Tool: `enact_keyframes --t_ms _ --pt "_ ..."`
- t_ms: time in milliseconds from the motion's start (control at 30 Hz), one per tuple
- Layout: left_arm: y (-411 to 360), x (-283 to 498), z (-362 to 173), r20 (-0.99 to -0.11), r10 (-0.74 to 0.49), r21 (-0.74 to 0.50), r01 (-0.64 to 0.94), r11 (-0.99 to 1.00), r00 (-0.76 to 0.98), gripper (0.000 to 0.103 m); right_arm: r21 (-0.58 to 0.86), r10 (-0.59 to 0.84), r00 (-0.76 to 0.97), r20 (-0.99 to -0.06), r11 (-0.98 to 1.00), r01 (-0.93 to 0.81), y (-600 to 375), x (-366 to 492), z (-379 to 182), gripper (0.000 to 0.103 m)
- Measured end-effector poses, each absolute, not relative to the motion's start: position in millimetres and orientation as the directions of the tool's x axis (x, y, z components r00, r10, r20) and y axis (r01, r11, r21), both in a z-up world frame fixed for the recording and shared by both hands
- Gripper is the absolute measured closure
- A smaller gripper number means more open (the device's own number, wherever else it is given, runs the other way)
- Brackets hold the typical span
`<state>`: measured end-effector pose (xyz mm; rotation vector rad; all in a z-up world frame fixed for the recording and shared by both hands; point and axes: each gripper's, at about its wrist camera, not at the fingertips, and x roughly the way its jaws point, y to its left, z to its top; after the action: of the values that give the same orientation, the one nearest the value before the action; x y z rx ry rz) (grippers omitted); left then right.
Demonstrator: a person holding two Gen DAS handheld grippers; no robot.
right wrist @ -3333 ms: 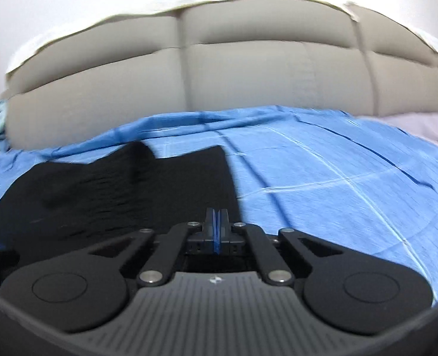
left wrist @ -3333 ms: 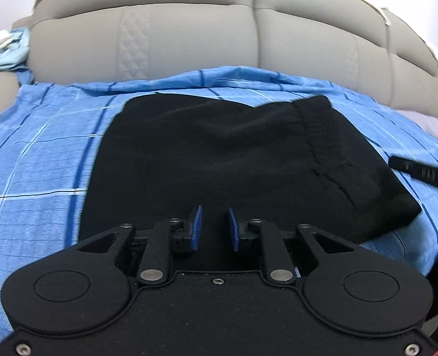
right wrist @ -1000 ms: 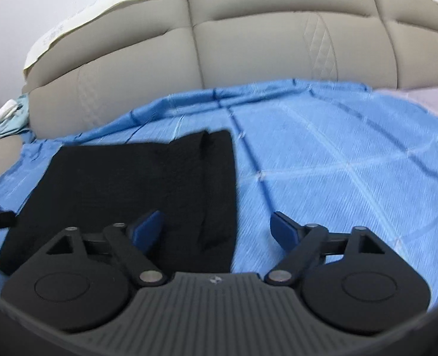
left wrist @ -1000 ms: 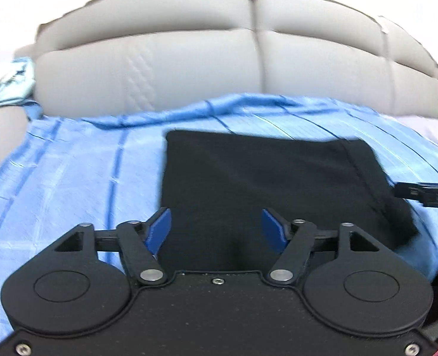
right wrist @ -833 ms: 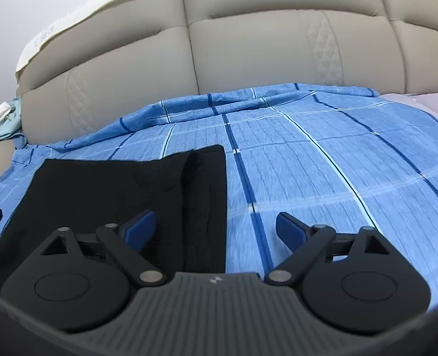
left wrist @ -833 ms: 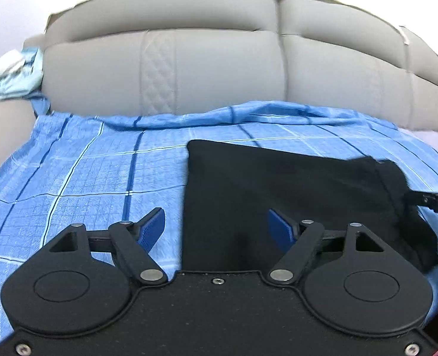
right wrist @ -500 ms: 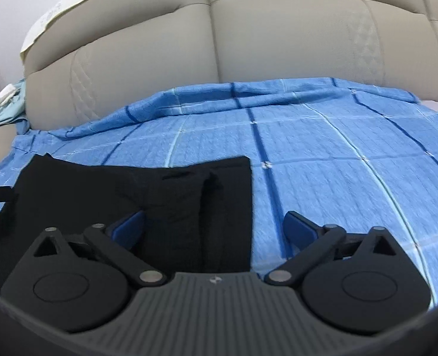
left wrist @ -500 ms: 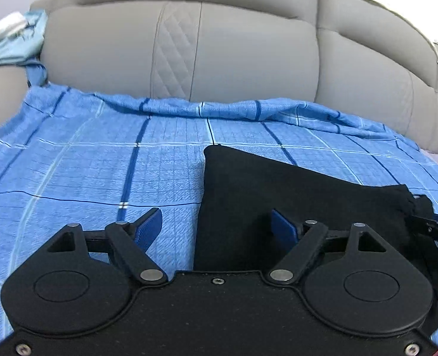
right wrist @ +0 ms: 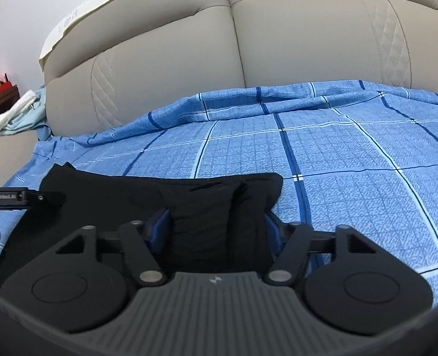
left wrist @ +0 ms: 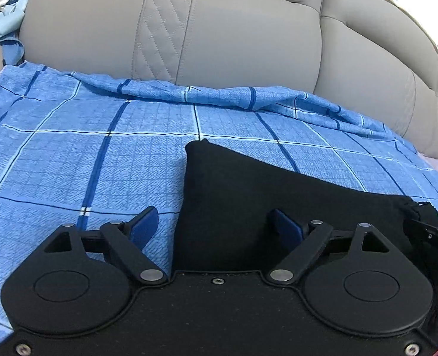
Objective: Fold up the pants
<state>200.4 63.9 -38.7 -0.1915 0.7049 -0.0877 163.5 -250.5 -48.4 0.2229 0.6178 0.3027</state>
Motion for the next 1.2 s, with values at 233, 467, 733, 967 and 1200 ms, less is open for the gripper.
enact_keyframes --t_ms 233,467,733,967,1200 --pt "67 216 -40 -0.638 -0.203 -0.243 0.056 0.968 0.743 0.01 0.305 0.347 0.776 -0.527 0.929 -0.208 -250 164 -49 0.043" --pt "66 223 -42 -0.612 -0.217 -0.265 0.061 0.962 0.76 0.04 0.319 0.349 0.778 -0.522 0.926 -0.201 -248 168 -50 0.047" --pt "65 208 -30 -0.523 -0.079 -0.202 -0.034 0.979 0.848 0.086 0.286 0.35 0.798 -0.491 0.93 -0.232 -227 180 -37 0.064" --pt "80 250 -14 -0.514 0.02 -0.134 -0.103 0.986 0.858 0.086 0.245 0.358 0.807 -0.47 0.931 -0.271 -201 231 -20 0.066" --pt "89 303 -23 -0.542 0.084 -0.088 -0.156 0.984 0.836 0.086 0.202 0.338 0.805 -0.487 0.941 -0.273 -176 277 -21 0.066"
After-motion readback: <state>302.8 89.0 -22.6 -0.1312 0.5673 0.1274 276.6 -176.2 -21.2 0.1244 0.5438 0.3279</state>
